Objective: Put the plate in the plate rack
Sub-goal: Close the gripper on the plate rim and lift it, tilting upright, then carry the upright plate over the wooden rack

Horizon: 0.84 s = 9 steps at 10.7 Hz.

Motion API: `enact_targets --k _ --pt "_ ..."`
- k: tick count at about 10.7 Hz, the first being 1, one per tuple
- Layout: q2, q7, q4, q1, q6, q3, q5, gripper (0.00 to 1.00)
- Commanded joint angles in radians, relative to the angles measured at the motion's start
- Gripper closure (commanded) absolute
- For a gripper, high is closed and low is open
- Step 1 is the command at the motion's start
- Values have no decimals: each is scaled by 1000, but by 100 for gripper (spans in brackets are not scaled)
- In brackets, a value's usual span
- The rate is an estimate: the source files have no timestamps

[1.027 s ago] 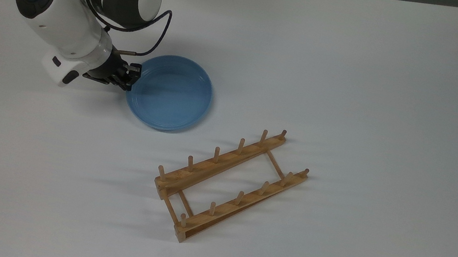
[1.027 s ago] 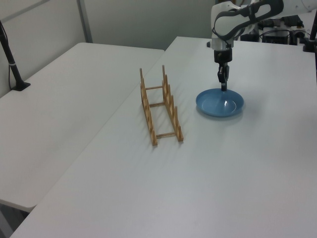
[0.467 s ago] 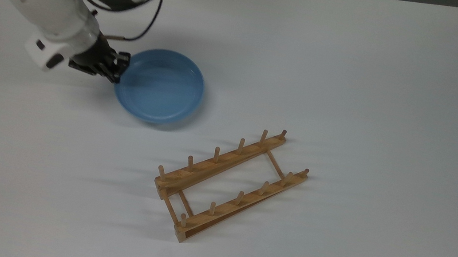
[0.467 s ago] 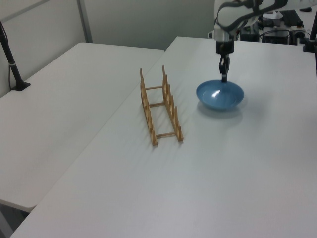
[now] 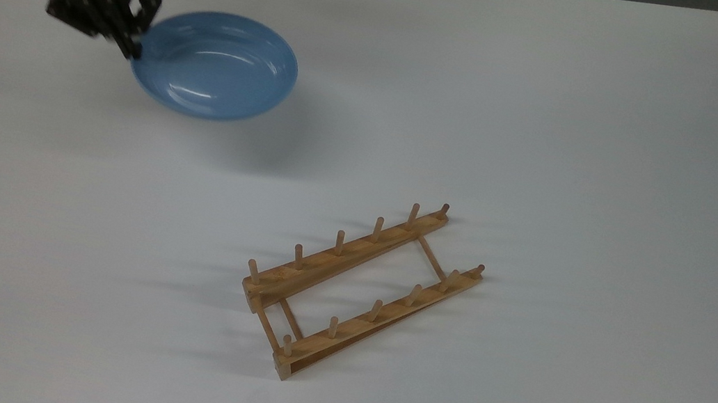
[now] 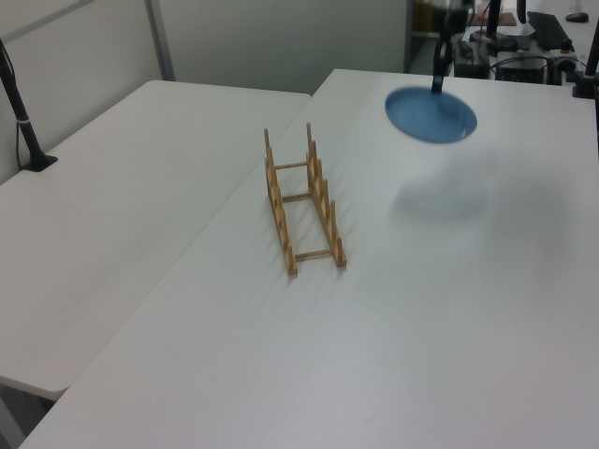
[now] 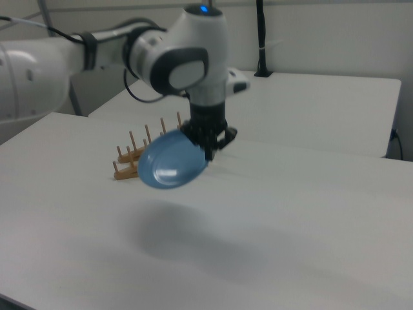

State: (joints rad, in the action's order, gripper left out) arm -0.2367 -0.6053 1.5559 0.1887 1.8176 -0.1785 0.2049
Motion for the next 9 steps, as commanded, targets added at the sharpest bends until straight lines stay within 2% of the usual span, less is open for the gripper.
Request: enact_targets --k 1,3,4,6,8,9 --pt "124 -33 24 -104 152 -61 -57 100" --pt "149 -11 23 -225 233 -111 -157 100" --pt "148 56 23 -279 305 -131 -233 100" --pt "145 253 21 -360 423 -133 -454 100" --pt "125 443 -12 -432 450 -127 -675 100" --pt "102 525 -28 -481 445 -130 -752 100"
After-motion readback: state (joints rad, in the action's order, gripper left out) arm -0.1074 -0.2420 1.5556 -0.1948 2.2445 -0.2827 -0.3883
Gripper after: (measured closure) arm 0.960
